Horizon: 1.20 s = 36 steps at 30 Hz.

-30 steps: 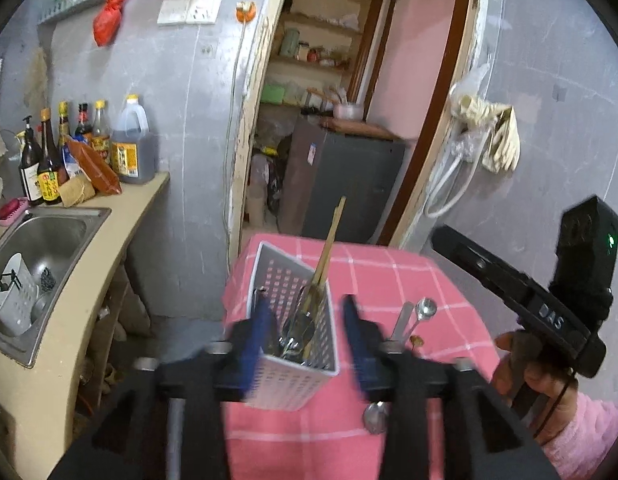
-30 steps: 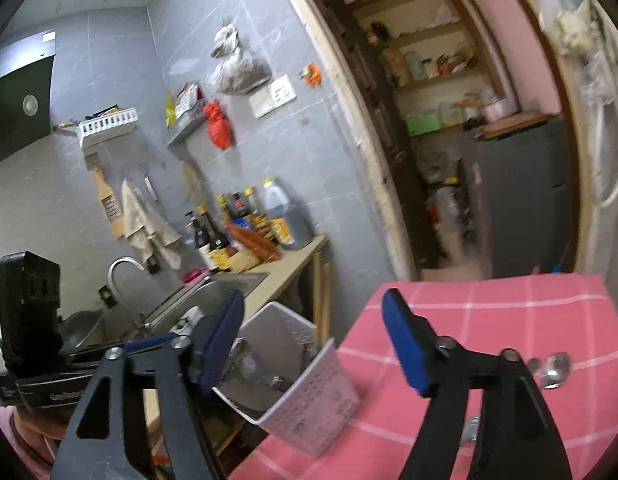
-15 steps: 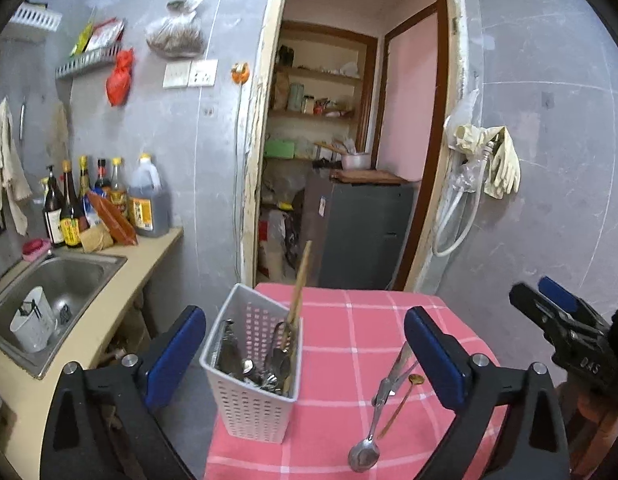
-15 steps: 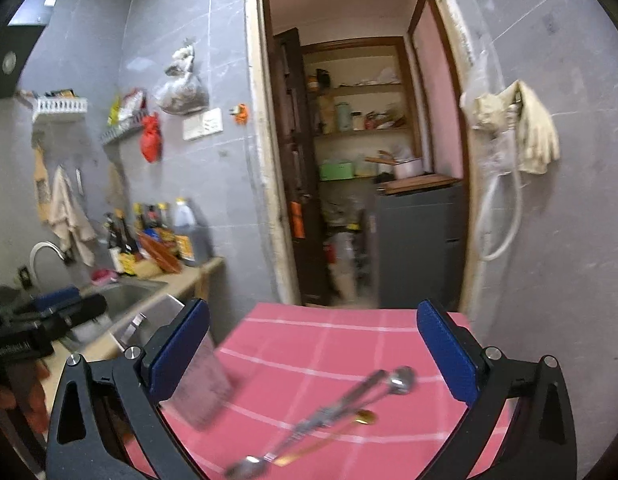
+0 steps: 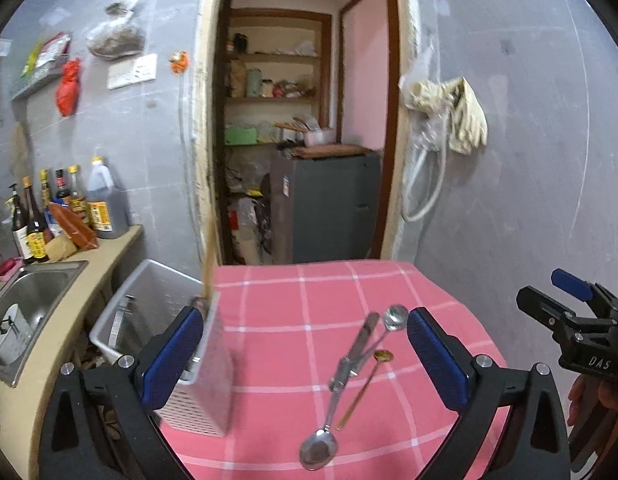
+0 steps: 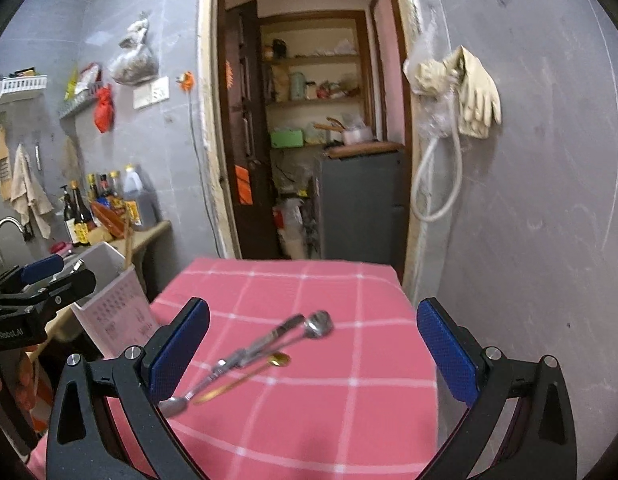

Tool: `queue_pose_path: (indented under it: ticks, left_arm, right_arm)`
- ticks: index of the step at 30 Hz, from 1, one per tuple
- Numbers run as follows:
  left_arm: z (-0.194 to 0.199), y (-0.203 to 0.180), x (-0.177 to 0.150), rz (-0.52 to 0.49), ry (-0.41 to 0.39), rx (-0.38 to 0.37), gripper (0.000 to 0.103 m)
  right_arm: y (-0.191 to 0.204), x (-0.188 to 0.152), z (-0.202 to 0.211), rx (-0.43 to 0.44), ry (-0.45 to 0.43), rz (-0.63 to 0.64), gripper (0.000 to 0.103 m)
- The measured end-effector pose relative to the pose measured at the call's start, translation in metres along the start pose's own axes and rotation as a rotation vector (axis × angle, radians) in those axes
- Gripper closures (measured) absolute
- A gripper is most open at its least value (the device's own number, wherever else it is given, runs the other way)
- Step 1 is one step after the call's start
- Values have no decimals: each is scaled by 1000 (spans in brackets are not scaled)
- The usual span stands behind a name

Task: Organize utensils
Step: 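Move both open tools back over the remaining cutlery, then grasp an ornate silver spoon with left while right grasps the gold spoon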

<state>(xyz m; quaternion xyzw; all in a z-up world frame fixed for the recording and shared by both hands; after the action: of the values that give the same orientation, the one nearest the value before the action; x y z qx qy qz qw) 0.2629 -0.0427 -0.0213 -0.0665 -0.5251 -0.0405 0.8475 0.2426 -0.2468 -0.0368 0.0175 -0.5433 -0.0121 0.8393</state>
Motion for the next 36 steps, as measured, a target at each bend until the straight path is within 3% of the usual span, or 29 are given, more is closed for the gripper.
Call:
queue_pose_path:
  ticks: [7, 16, 19, 21, 28, 31, 36]
  left_arm:
    - [-43, -16, -14, -5, 103, -37, 0]
    - [-102, -11, -57, 62, 317, -95, 2]
    - [-120, -8, -73, 68, 386, -113, 20]
    - [-131, -7, -82, 75, 435, -116, 32]
    - [-162, 1, -109, 107, 587, -132, 69]
    - [-163, 0, -109, 84, 584, -139, 72]
    - [-171, 5, -106, 86, 589, -124, 87]
  right_arm:
    - [-29, -27, -31, 21, 104, -33, 1]
    - [-36, -74, -94, 150, 275, -92, 1]
    - [-29, -90, -120, 197, 335, -115, 3]
    - [-23, -99, -135, 223, 370, -131, 10]
    - [9, -117, -165, 328, 454, -136, 53]
    - [24, -119, -173, 367, 496, -129, 68]
    - [51, -132, -191, 428, 601, -161, 73]
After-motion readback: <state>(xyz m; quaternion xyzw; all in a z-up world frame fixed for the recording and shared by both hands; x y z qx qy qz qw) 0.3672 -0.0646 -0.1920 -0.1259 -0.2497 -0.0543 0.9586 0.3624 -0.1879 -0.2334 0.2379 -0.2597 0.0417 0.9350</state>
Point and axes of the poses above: each gripper's, at about its wrist camera, not at the fingertips, and z roughly against the way its jaws point, y to its left, x to its top, the point moved 4 cm from there along -z, roughly the way its jaws point, and after that the axes turned 6 degrees about -x, right-handed, at the moved point
